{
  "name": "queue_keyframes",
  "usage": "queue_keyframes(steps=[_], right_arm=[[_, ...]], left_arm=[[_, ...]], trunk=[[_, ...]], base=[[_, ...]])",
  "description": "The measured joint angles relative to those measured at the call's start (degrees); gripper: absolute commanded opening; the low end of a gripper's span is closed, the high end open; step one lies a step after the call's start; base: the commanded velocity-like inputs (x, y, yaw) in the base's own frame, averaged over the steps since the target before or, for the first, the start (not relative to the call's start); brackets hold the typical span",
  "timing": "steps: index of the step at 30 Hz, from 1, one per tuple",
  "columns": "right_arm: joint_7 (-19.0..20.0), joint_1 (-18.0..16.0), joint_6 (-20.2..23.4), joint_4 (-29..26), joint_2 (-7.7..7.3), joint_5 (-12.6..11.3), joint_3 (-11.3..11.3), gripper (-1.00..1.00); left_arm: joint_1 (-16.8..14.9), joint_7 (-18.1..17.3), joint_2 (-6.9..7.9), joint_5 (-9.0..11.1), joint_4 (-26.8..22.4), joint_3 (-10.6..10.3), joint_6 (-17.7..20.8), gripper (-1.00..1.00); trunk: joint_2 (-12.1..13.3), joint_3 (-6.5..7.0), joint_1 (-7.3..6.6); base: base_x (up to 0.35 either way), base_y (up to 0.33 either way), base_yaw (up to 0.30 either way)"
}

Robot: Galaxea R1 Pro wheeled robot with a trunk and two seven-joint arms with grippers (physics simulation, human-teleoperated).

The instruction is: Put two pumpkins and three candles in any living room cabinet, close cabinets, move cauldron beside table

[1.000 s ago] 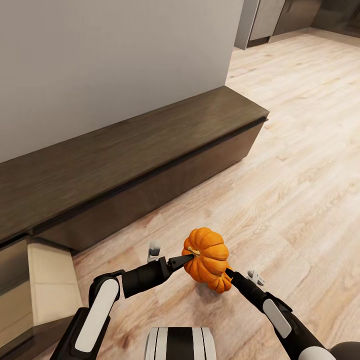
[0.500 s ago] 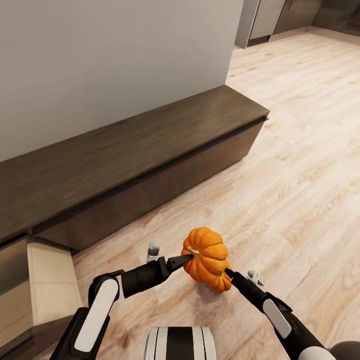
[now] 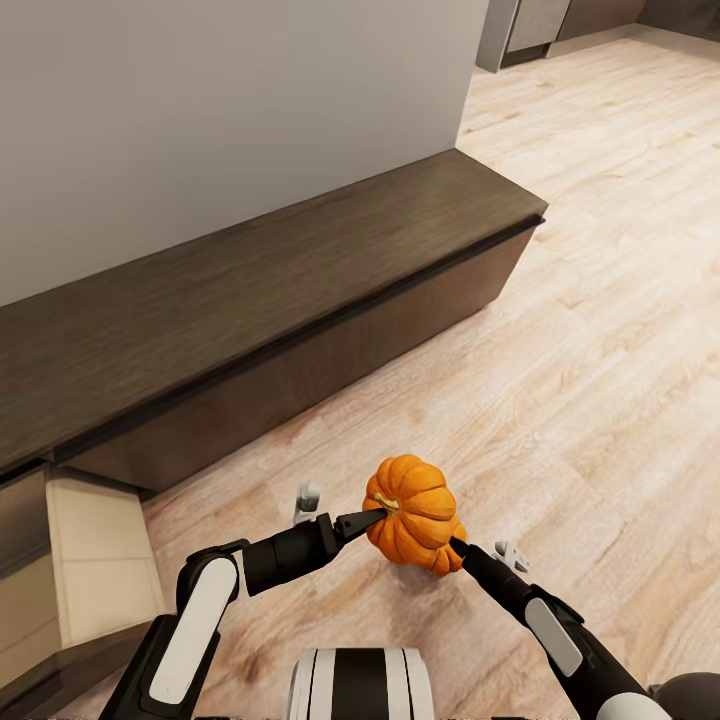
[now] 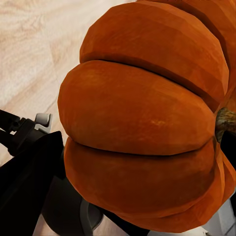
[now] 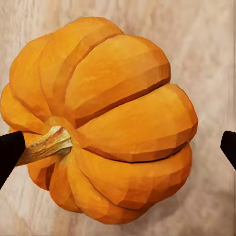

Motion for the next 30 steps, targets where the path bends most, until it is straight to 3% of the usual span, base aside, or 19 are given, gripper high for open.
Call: queue_keyframes(steps=[14,18,27,30], right_arm=[[2.2,0.0,-1.1,-0.1,-0.08,0.4,0.1,1.0],[3.9,0.0,-1.3,0.0,-0.24,0.2,0.0,1.0],[4.2,0.0,-1.4,0.0,-0.43,0.1,0.0,1.0],[4.2,0.0,-1.4,0.0,-0.44,0.1,0.0,1.0]], left_arm=[[0.0,-0.1,0.05,0.1,0.0,-0.1,0.0,-1.0],[0.0,-0.1,0.05,0.0,0.0,-0.2,0.0,-1.0],[0.0,-0.1,0.05,0.1,0.0,-0.2,0.0,-1.0],[0.0,0.0,0.05,-0.1,0.0,-0.2,-0.1,-1.0]], trunk=[[0.0,-0.23,0.02],[-0.1,-1.11,0.13],[-0.1,-1.12,0.13],[-0.1,-1.77,0.21]], base=[[0.0,0.0,0.0],[0.0,0.0,0.0],[0.0,0.0,0.0],[0.0,0.0,0.0]])
